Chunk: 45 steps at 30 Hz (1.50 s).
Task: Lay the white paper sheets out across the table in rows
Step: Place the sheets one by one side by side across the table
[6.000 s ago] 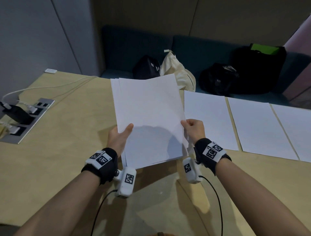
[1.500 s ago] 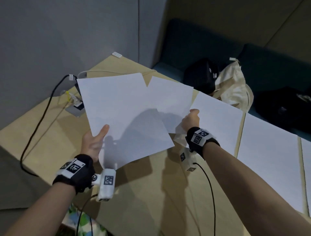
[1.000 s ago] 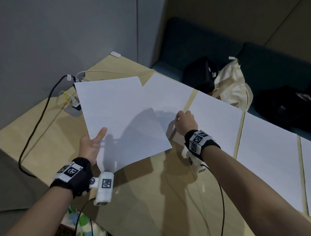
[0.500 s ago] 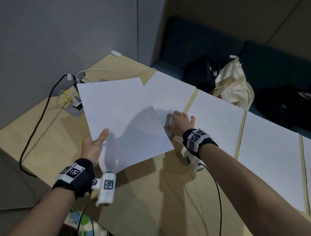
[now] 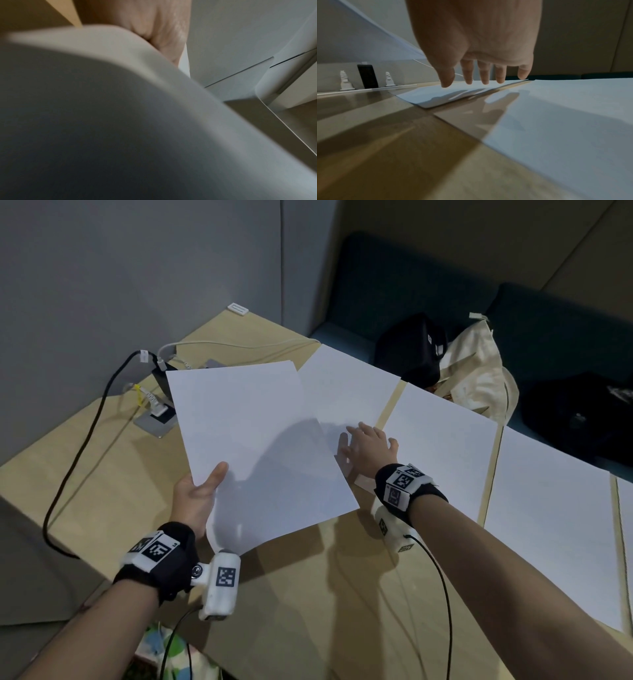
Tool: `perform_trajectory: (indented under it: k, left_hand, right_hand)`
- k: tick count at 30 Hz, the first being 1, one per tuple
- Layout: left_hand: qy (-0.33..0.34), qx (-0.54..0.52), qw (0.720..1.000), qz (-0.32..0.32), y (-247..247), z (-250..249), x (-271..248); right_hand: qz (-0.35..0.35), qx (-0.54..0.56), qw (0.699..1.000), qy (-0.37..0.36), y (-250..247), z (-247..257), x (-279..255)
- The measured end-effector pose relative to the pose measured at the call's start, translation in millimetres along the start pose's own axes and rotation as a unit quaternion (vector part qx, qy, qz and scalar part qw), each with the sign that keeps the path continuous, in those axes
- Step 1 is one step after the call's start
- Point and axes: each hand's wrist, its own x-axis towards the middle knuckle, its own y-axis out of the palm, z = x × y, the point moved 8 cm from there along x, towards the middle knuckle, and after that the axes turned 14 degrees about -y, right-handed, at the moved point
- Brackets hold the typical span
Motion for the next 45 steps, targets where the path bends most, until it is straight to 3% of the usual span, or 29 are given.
perform_trajectory:
  k: [4,7,9,13,21,30,36,40,45]
  left_hand:
    - [-0.016,-0.002,1.000,0.015,6,4,2]
    - [-0.006,0.035,0.999,0.009,15,2,-6]
    - [0.013,0.059,0.998,0.028,25,-1,-14]
    - [0.031,0.063,0.996,0.054,42,-2,-25]
    - [-0.002,0.047,0.996,0.080,55,12,-29]
    - [0.064,0.084,0.992,0.076,86,15,-65]
    - [0.090,0.053,0.992,0.065,93,25,-86]
    - [0.082,0.114,0.990,0.031,68,32,-80]
    - [0.054,0.197,0.978,-0.054,-2,32,-54]
  right_hand:
    - [-0.042,0.072,0.997,0.000,-13,0,-10]
    - [-0.050,0.265,0.963,-0.011,-18,10,-26]
    - [-0.047,0.320,0.946,-0.025,-20,17,-40]
    - [-0.088,0.325,0.941,-0.029,-27,17,-66]
    - [-0.219,0.400,0.887,0.071,-28,-23,-130]
    - [-0.269,0.428,0.857,0.105,-26,-49,-191]
    - [-0.325,0.458,0.817,0.132,-24,-71,-223]
    - [-0.354,0.471,0.797,0.133,-23,-76,-238]
    - [-0.366,0.509,0.765,0.147,-6,-71,-242]
